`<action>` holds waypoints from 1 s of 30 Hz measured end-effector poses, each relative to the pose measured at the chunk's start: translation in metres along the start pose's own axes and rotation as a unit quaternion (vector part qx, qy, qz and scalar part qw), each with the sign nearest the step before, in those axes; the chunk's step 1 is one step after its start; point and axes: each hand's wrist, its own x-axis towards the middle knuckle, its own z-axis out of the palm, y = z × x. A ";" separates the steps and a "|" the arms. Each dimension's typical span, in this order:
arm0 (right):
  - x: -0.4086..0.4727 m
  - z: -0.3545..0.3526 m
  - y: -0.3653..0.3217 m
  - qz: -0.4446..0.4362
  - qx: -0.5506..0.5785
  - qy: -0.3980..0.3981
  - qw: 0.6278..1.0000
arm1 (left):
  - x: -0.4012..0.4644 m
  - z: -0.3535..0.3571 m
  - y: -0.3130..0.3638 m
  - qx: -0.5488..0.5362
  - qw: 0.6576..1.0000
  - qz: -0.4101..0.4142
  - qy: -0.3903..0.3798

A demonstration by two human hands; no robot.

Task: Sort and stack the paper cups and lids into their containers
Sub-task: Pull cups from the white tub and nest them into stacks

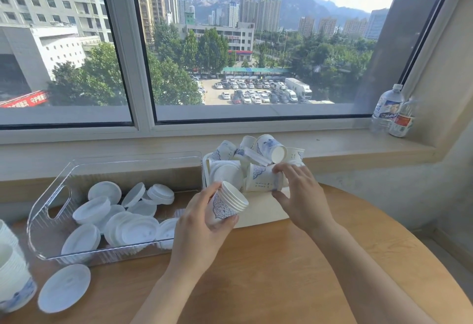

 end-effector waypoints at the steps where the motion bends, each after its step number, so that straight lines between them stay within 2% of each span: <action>1: -0.001 0.000 0.001 -0.002 0.003 0.005 1.000 | 0.000 0.001 0.000 -0.001 1.000 -0.001 0.000; 4: -0.006 0.000 0.004 0.008 0.051 0.021 0.998 | 0.000 0.002 0.002 -0.007 1.000 -0.005 0.000; 6: -0.011 -0.004 0.000 0.056 0.164 0.021 0.985 | -0.001 0.003 0.004 -0.012 1.000 -0.002 0.003; 9: -0.019 -0.009 -0.016 0.118 0.376 -0.026 0.919 | -0.003 0.005 0.007 -0.019 1.000 -0.002 0.006; 11: -0.026 -0.009 -0.027 0.124 0.427 -0.053 0.894 | -0.004 0.006 0.008 -0.023 1.000 0.001 0.007; 15: -0.035 -0.007 -0.044 0.105 0.425 -0.090 0.895 | -0.007 0.005 0.009 -0.034 0.999 0.005 -0.003; 20: -0.037 -0.012 -0.051 0.054 0.325 -0.095 0.940 | -0.012 0.001 0.008 -0.040 0.999 0.014 -0.013; 24: -0.034 -0.013 -0.056 0.032 0.290 -0.070 0.954 | -0.016 -0.001 0.002 -0.047 0.999 -0.003 -0.008; 30: -0.034 -0.012 -0.061 0.043 0.273 -0.030 0.961 | -0.023 -0.003 -0.006 -0.074 0.997 -0.029 -0.003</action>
